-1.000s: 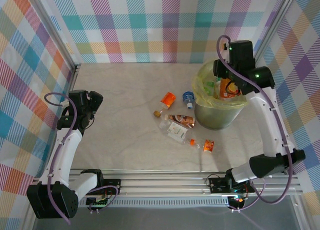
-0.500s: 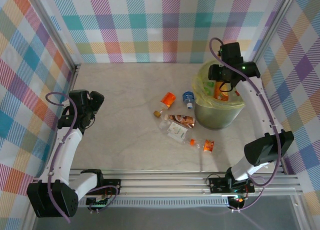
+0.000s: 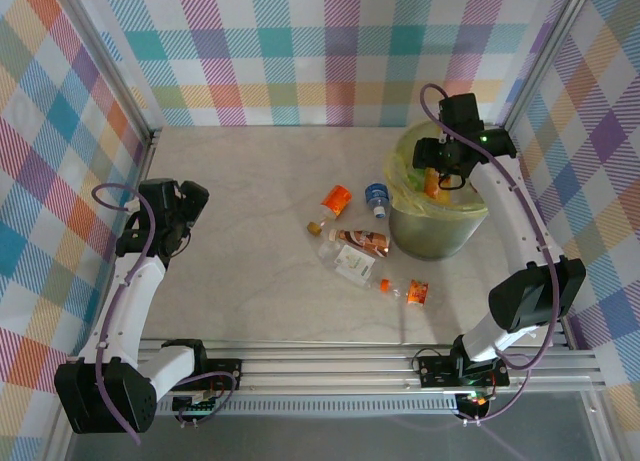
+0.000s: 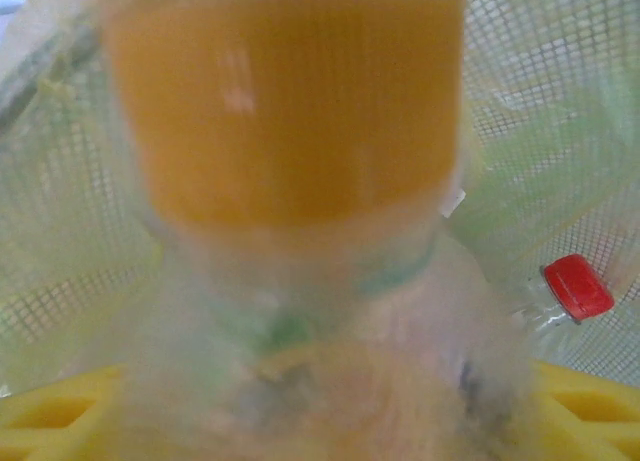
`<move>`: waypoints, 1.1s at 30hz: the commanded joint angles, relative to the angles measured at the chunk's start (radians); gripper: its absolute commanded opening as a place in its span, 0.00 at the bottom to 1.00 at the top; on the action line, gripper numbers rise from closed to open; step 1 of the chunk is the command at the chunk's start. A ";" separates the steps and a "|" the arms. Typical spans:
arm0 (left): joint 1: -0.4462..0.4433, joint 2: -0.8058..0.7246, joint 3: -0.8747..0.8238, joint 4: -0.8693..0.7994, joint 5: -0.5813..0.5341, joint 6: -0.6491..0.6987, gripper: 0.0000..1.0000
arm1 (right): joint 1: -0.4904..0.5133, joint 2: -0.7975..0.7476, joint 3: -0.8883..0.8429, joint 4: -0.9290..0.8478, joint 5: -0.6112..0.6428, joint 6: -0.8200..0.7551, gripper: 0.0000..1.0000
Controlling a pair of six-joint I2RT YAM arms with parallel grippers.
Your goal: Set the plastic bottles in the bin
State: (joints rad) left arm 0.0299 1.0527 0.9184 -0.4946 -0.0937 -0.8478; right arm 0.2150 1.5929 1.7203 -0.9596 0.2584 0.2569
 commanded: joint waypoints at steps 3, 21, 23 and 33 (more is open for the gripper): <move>0.015 0.002 -0.009 0.011 0.011 0.000 1.00 | -0.006 -0.010 0.022 -0.013 -0.015 0.006 0.85; 0.015 0.001 -0.006 0.020 0.024 0.005 1.00 | 0.001 -0.235 0.044 -0.135 -0.115 -0.012 1.00; 0.014 0.001 -0.007 0.027 0.031 0.004 1.00 | 0.015 -0.291 0.006 -0.136 -0.140 -0.014 1.00; 0.008 0.006 0.009 0.054 0.047 0.024 1.00 | 0.451 -0.537 -0.240 -0.246 0.147 0.044 1.00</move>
State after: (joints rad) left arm 0.0299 1.0576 0.9184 -0.4641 -0.0597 -0.8440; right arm 0.5827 1.0782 1.5444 -1.1255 0.2867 0.2565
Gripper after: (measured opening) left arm 0.997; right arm 0.996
